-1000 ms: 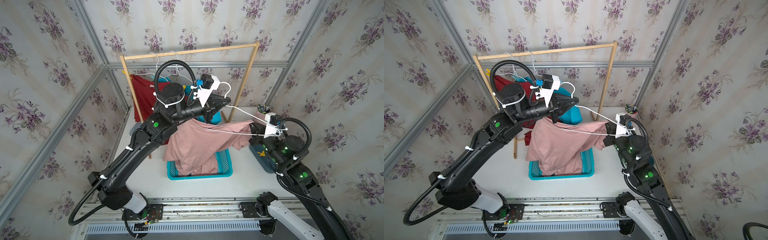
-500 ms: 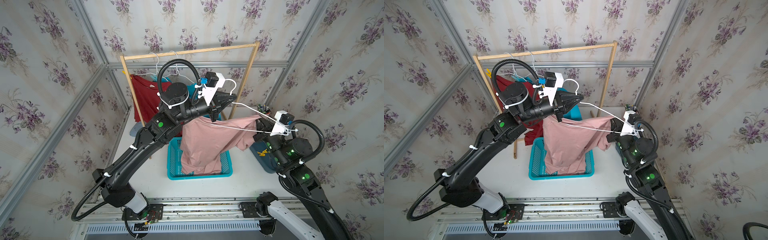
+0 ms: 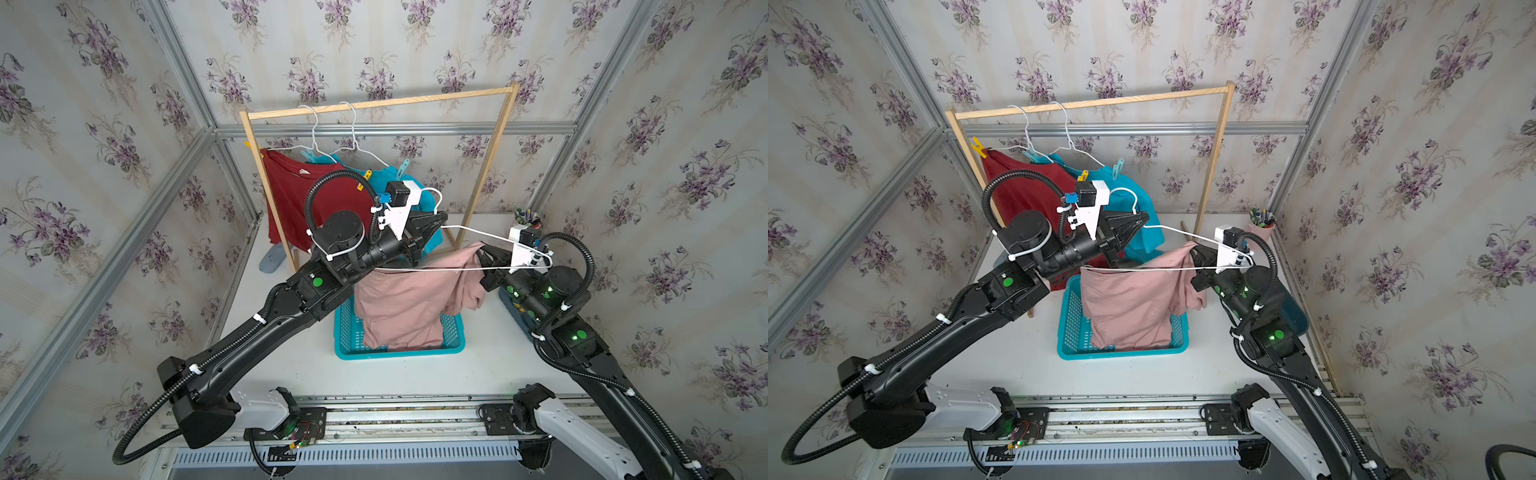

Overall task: Remove the clothespins securing t-shirts to the hanger
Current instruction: Remove the T-shirt from the hanger, then place the T-shirt in the basket.

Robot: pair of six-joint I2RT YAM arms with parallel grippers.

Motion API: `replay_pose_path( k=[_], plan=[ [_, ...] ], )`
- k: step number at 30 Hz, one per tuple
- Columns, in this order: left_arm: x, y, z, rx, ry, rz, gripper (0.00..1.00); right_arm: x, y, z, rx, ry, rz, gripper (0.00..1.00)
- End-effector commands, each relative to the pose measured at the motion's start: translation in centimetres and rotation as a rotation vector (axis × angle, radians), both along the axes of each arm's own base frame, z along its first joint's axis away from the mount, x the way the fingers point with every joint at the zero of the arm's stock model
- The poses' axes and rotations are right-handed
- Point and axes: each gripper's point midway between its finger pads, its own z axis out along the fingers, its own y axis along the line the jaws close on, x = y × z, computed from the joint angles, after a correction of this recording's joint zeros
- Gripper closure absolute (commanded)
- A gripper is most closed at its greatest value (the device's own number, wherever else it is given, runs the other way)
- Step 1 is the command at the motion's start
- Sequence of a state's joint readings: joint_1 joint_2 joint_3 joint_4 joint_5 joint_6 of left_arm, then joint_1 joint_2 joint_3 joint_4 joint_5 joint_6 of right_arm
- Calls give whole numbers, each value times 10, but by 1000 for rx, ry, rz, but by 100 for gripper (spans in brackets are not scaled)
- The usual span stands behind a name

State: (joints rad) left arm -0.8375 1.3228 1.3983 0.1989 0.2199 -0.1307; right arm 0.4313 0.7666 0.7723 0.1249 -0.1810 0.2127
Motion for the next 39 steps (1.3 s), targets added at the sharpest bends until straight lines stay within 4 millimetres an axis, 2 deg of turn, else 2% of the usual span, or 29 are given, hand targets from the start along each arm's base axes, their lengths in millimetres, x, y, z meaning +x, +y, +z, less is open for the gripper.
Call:
replay_pose_path(
  k=[1,6,12,13,14,15,21,23,25,28,30,32,34,35,38,39],
  plan=[
    [23,10,-21,-102,114,107,100,-9,12,29,174,-98,99,100],
    [31,21,-32,-159,158,147,100,-7,41,-5,293,42,270,100],
    [29,51,-13,-139,95,228,100,-10,69,-30,267,109,334,100],
    [28,55,-11,-141,90,235,100,-8,74,-28,257,115,345,100],
    [27,60,-7,-145,83,240,100,-16,91,-26,239,121,402,100],
    [26,65,-3,-151,73,247,100,-18,99,-21,226,112,428,100],
    [18,92,6,-168,34,319,100,-27,136,2,227,71,538,100],
    [16,100,5,-168,28,345,100,-30,144,0,221,72,561,100],
    [14,107,3,-161,26,366,100,-25,148,-15,206,101,543,99],
    [14,112,-3,-140,28,384,100,-10,146,-56,173,182,462,88],
    [15,114,-5,-129,34,388,100,-2,144,-84,130,242,412,83],
    [16,114,-8,-113,39,392,100,3,141,-102,85,293,371,76],
    [16,115,-9,-101,40,395,100,4,140,-110,42,304,361,63],
    [16,114,-10,-93,41,394,100,3,139,-110,28,302,357,53],
    [16,114,-10,-61,32,391,100,3,129,-106,-9,272,316,33],
    [16,114,-10,-51,26,393,100,3,125,-103,-22,259,301,29]
  ],
)
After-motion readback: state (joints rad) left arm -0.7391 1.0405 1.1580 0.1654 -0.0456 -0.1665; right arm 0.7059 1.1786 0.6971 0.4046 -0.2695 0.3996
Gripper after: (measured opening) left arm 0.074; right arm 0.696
